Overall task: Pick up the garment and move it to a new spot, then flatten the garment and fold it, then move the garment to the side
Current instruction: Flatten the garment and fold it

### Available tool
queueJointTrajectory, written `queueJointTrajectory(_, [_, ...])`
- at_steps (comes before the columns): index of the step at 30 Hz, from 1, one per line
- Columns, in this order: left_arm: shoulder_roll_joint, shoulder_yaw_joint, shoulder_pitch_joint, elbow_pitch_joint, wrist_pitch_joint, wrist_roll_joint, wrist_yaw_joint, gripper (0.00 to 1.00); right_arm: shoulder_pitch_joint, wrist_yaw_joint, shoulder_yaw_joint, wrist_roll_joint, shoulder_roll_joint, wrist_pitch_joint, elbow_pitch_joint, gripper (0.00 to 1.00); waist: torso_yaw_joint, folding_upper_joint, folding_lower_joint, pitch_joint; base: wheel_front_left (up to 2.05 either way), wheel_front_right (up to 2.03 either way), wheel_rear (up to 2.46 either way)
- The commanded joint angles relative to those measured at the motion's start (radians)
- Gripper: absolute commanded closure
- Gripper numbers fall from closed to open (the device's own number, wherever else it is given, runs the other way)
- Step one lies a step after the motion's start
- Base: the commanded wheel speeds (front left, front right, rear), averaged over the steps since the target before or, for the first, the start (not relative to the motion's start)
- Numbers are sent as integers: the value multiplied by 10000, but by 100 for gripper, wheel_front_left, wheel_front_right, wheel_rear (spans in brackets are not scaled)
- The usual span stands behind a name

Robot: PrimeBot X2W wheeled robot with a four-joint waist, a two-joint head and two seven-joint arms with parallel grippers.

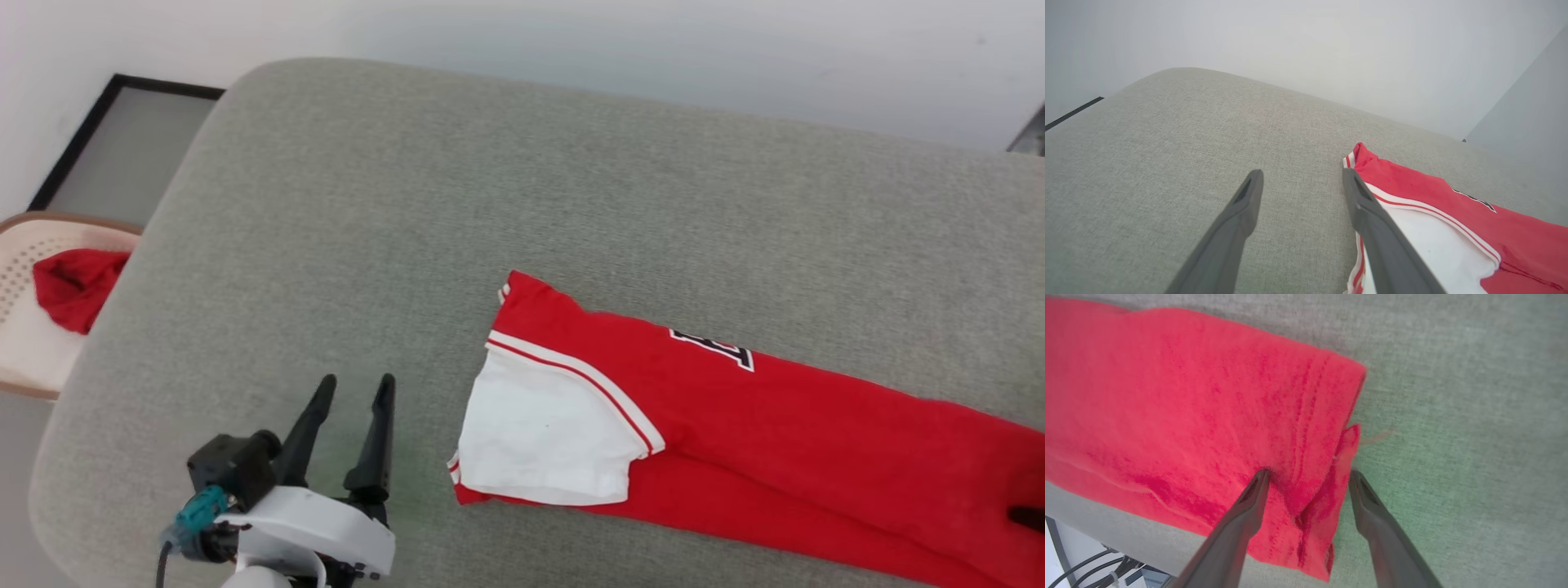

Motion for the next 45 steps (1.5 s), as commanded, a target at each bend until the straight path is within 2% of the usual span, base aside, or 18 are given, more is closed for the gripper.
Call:
queueJointTrajectory(1, [-15, 91, 153, 59, 6, 92, -65, 0, -98, -7, 20, -30, 72, 53, 32, 80, 119, -1, 0, -43, 0, 0, 0])
queueJointTrajectory(2, [-166, 262, 174, 163, 6, 205, -176, 0, -99, -7, 43, -57, 116, 73, 70, 100, 140, -1, 0, -45, 0, 0, 0])
queueJointTrajectory(9, [-557, 914, 215, 744, 5, 1111, -829, 0, -292, -7, 15, -221, 249, 31, 179, 100, -26, -1, 0, -108, 0, 0, 0])
queueJointTrajectory(14, [-650, 1291, 336, 916, 5, 1516, -1088, 0, -424, -7, -473, -324, 300, -469, 292, 100, -444, -1, 0, -138, 0, 0, 0])
queueJointTrajectory(19, [-680, 1538, 348, 890, 5, 1794, -1234, 0, -522, -7, -1274, -570, 150, -1317, 508, 100, -1037, -1, 0, -72, 0, 0, 0])
queueJointTrajectory(27, [-594, 1730, 138, 803, 5, 2032, -1408, 0, -152, -7, -2638, -1855, -628, -2391, 563, 100, -1795, -1, 0, 198, 0, 0, 0])
queueJointTrajectory(31, [-545, 1728, 89, 858, 5, 2071, -1431, 0, -211, -7, -2977, -1902, -501, -2560, 642, 100, -1978, -1, 0, 223, 0, 0, 0])
queueJointTrajectory(37, [-659, 1616, 117, 1055, 13, 2000, -1447, 0, -73, -7, -2335, -1243, 41, -2455, -47, 100, -1998, -1, 0, -55, 0, 0, 0])
queueJointTrajectory(45, [-924, 1608, 458, 1297, 9, 1728, -1454, 0, 143, -3, -74, 13, 591, -1901, -2623, 100, -1748, -1, 0, -461, 0, 0, 0])
